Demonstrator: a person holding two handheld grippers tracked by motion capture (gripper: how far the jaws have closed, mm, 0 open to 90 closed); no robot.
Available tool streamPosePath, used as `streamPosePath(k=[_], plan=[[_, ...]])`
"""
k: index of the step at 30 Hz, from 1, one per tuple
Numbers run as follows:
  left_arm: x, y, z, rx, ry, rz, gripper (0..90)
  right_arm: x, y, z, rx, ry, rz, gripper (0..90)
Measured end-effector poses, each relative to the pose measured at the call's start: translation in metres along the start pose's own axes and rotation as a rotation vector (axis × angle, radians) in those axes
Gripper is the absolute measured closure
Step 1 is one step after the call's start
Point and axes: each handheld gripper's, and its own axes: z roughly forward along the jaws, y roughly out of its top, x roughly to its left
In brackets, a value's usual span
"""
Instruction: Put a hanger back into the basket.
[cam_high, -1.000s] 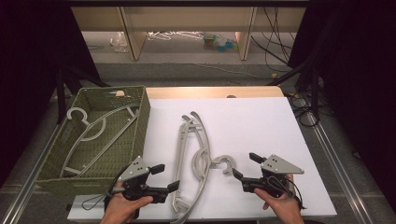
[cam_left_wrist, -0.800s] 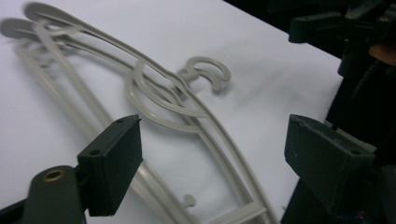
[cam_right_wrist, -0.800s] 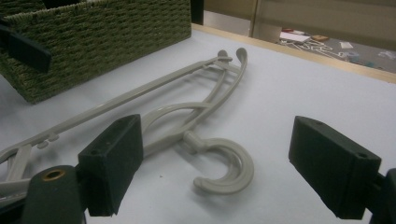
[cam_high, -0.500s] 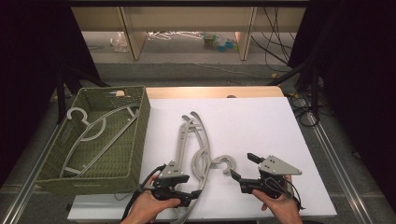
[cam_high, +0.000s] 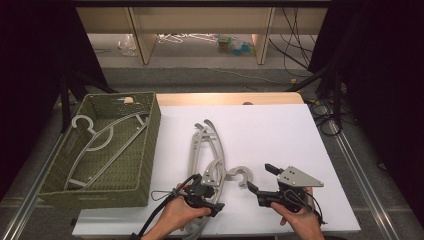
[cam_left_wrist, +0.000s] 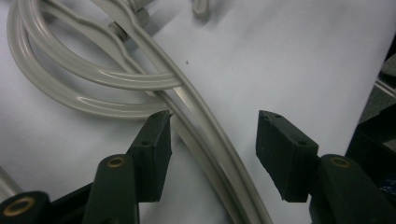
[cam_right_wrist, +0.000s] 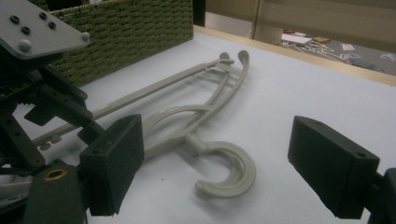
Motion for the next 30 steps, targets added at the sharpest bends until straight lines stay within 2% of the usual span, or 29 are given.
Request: streamPosePath(k=[1,3,4,5,7,8,9,10,12,15,16,17,19,21,22,25,26,28,30], plan=[[0.003,0.001,0.001,0.037,0.005,0.023,46.3,0.000,0.000,0.001,-0.006,0.004,-0.007,19.4],[0.006,0.002,0.002,0.063,0.012,0.041,47.2,0.000,0.000,0.000,-0.006,0.000,-0.010,19.4],[0.006,0.002,0.005,0.047,0.009,0.008,48.8,0.000,0.001,0.001,-0.006,0.001,-0.009,19.5],[0.009,0.001,0.002,0.070,-0.014,0.027,51.1,0.000,0.000,0.001,-0.006,0.000,-0.011,19.4],[0.010,0.002,0.001,0.071,-0.020,0.025,56.6,0.000,0.000,0.000,0.001,0.003,-0.003,19.5],[0.009,0.002,0.001,0.056,-0.028,-0.007,56.6,0.000,0.000,0.000,0.000,0.004,-0.003,19.4],[0.010,0.002,0.000,0.055,-0.029,-0.009,61.5,0.000,0.000,0.000,-0.004,0.006,0.008,19.4],[0.013,0.002,-0.002,0.080,-0.026,0.012,64.0,-0.001,0.000,0.001,-0.017,-0.001,-0.010,19.4],[0.018,0.003,-0.011,0.077,-0.034,0.017,69.3,0.001,0.000,0.001,-0.007,0.014,0.009,19.4],[0.020,0.003,-0.016,0.082,-0.026,0.026,71.1,0.001,0.000,0.000,-0.007,0.008,0.003,19.5],[0.023,0.001,-0.017,0.093,-0.027,0.010,69.9,0.001,0.000,0.000,-0.009,0.010,0.002,19.4],[0.025,0.001,-0.016,0.093,-0.019,0.011,68.3,0.001,0.000,0.001,-0.009,0.017,0.008,19.5],[0.026,0.001,-0.015,0.095,-0.011,0.010,65.6,0.000,0.000,0.000,0.010,0.016,0.003,19.4],[0.024,0.002,-0.009,0.099,-0.008,0.006,63.5,0.001,0.000,0.001,-0.011,0.020,0.006,19.5],[0.024,0.004,-0.005,0.106,-0.011,0.007,63.9,0.000,0.001,0.001,-0.007,0.003,-0.008,19.5],[0.026,0.006,0.000,0.107,-0.007,-0.006,64.9,0.001,0.000,0.001,0.008,0.015,-0.001,19.5],[0.030,0.007,0.001,0.110,-0.017,-0.017,65.7,0.001,0.000,0.001,0.001,0.013,0.001,19.5],[0.032,0.008,0.001,0.109,-0.021,-0.013,67.2,0.001,0.001,0.001,0.000,0.014,0.001,19.5],[0.037,0.011,0.002,0.100,-0.070,-0.037,72.2,0.000,0.000,0.002,0.007,0.018,0.006,19.5]])
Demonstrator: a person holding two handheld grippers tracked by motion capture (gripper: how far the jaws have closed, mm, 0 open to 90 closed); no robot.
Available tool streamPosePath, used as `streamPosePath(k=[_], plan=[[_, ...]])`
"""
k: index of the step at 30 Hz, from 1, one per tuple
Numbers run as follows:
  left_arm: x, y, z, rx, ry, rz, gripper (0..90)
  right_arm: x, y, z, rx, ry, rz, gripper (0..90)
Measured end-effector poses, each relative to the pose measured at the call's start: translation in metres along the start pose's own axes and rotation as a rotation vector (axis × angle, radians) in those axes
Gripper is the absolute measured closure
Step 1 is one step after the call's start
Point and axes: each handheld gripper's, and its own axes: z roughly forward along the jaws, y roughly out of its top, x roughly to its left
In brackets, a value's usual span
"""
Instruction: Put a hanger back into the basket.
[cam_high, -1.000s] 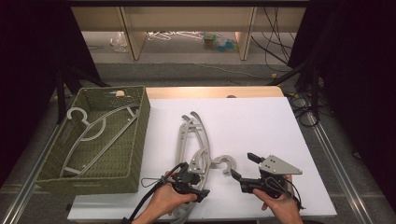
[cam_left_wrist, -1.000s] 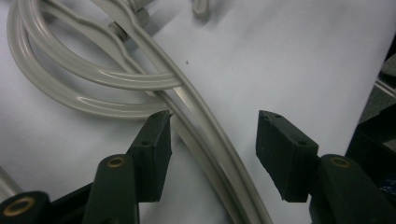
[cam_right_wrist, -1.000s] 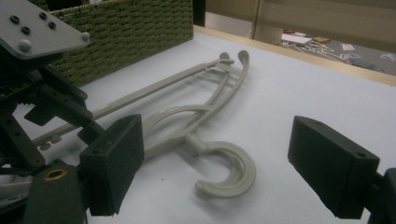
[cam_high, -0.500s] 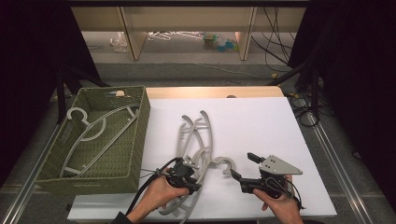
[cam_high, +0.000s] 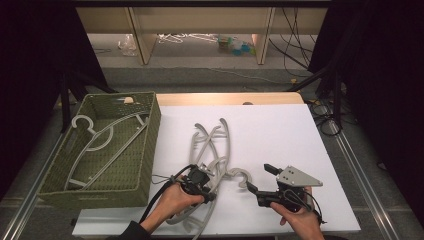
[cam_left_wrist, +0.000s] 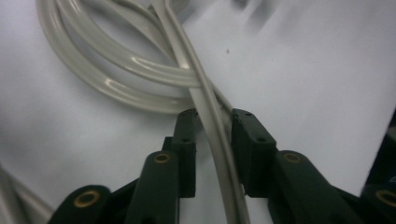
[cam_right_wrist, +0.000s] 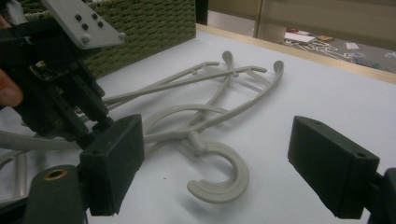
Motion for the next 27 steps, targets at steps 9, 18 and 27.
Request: streamPosePath(k=[9,18,27], plan=[[0.010,-0.002,-0.004,-0.017,-0.020,-0.037,79.6,0.001,0.001,-0.001,-0.009,0.003,-0.007,19.6],[0.027,-0.007,-0.040,-0.248,-0.121,-0.236,81.1,0.000,0.000,-0.001,-0.003,0.008,-0.002,19.6],[0.044,-0.014,-0.066,-0.443,-0.243,-0.387,81.0,0.000,0.001,-0.001,-0.005,0.007,-0.002,19.6]])
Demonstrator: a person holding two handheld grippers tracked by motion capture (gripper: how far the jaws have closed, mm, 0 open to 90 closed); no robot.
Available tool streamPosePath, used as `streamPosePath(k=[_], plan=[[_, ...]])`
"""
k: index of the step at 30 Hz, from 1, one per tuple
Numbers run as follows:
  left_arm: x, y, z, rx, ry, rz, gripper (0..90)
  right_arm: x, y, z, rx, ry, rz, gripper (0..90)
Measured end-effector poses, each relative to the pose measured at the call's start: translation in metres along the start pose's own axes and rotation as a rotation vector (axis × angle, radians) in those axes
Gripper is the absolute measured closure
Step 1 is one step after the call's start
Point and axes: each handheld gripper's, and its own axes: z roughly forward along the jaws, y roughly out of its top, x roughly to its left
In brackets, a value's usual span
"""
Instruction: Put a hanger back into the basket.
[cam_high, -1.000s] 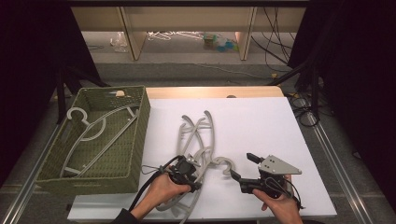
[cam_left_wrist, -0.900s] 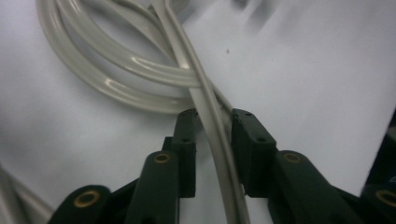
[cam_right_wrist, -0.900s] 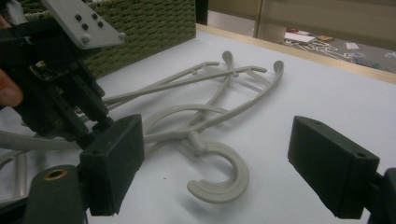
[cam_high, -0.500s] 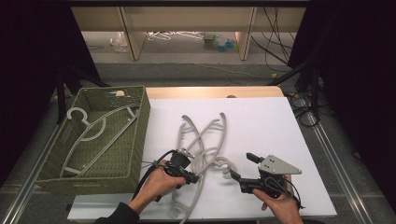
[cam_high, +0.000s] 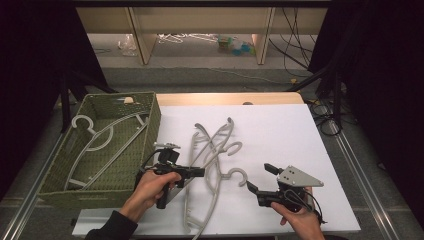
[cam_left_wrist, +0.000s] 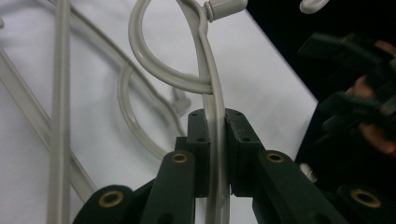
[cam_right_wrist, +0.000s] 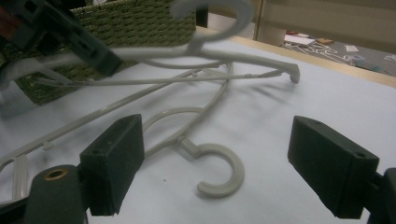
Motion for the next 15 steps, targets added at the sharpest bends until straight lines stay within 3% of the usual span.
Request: streamPosePath(k=[6,7,9,10,11,15], plan=[[0.002,0.005,-0.017,-0.070,-0.056,-0.079,81.0,0.000,0.000,0.000,0.000,0.000,-0.003,19.5],[0.003,0.006,-0.019,-0.080,-0.064,-0.063,81.1,0.000,-0.001,0.001,-0.011,0.003,0.002,19.5],[0.002,0.007,-0.021,-0.095,-0.062,-0.077,81.1,0.000,-0.001,0.001,-0.001,0.009,-0.006,19.5],[0.003,0.008,-0.025,-0.114,-0.098,-0.128,81.1,0.000,-0.001,0.001,-0.001,0.004,-0.004,19.5],[0.003,0.009,-0.027,-0.127,-0.106,-0.144,81.0,0.000,0.000,0.000,0.000,0.003,-0.003,19.5],[0.005,0.013,-0.037,-0.181,-0.126,-0.132,81.1,0.000,-0.001,0.000,0.007,0.002,0.006,19.5]])
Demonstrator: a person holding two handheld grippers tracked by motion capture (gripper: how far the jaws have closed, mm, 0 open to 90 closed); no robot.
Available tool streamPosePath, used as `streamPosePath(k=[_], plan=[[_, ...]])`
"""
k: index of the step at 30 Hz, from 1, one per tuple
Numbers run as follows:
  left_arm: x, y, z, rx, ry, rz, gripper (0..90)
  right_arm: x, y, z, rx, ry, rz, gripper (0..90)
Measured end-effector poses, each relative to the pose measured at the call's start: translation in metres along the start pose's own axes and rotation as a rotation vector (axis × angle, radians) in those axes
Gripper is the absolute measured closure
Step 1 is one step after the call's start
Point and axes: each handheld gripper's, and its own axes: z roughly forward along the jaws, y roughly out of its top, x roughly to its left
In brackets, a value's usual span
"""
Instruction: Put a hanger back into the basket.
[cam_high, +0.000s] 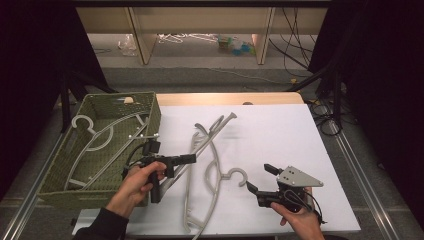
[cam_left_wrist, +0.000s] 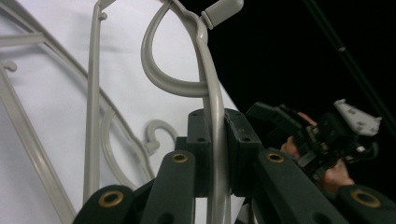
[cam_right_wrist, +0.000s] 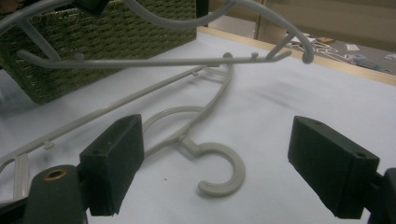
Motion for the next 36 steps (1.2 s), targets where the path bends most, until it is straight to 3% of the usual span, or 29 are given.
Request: streamPosePath(k=[4,6,9,10,15,17,24,28,31,34,36], plan=[[-0.003,0.007,-0.011,-0.033,-0.006,0.014,81.0,-0.001,0.000,0.002,-0.027,-0.012,-0.022,19.4],[-0.004,0.009,-0.015,-0.046,0.002,0.022,81.0,0.000,0.000,0.001,-0.008,0.001,0.002,19.4],[-0.009,0.014,-0.027,-0.076,0.001,0.037,81.0,-0.001,0.000,0.001,-0.017,-0.013,-0.019,19.4],[-0.010,0.019,-0.034,-0.108,-0.009,0.075,81.0,-0.001,0.000,0.001,-0.017,-0.011,-0.021,19.4],[-0.013,0.024,-0.052,-0.147,-0.005,0.086,81.0,-0.001,0.000,0.001,-0.019,-0.012,-0.020,19.4],[-0.013,0.026,-0.059,-0.161,-0.004,0.083,81.0,0.000,0.000,0.001,0.000,-0.008,-0.005,19.4],[-0.013,0.030,-0.091,-0.216,0.018,0.096,81.0,-0.001,-0.001,0.003,-0.022,-0.010,-0.014,19.4],[-0.008,0.027,-0.109,-0.241,0.030,0.082,81.0,-0.001,-0.001,0.003,-0.025,-0.014,-0.013,19.4],[-0.003,0.026,-0.121,-0.259,0.051,0.078,81.0,-0.001,-0.001,0.002,0.002,-0.007,0.004,19.4],[0.003,0.027,-0.140,-0.278,0.076,0.067,80.9,0.000,0.000,0.004,-0.008,-0.011,-0.020,19.4],[0.004,0.028,-0.143,-0.282,0.083,0.068,81.0,0.001,-0.001,0.004,0.004,-0.006,-0.005,19.4]])
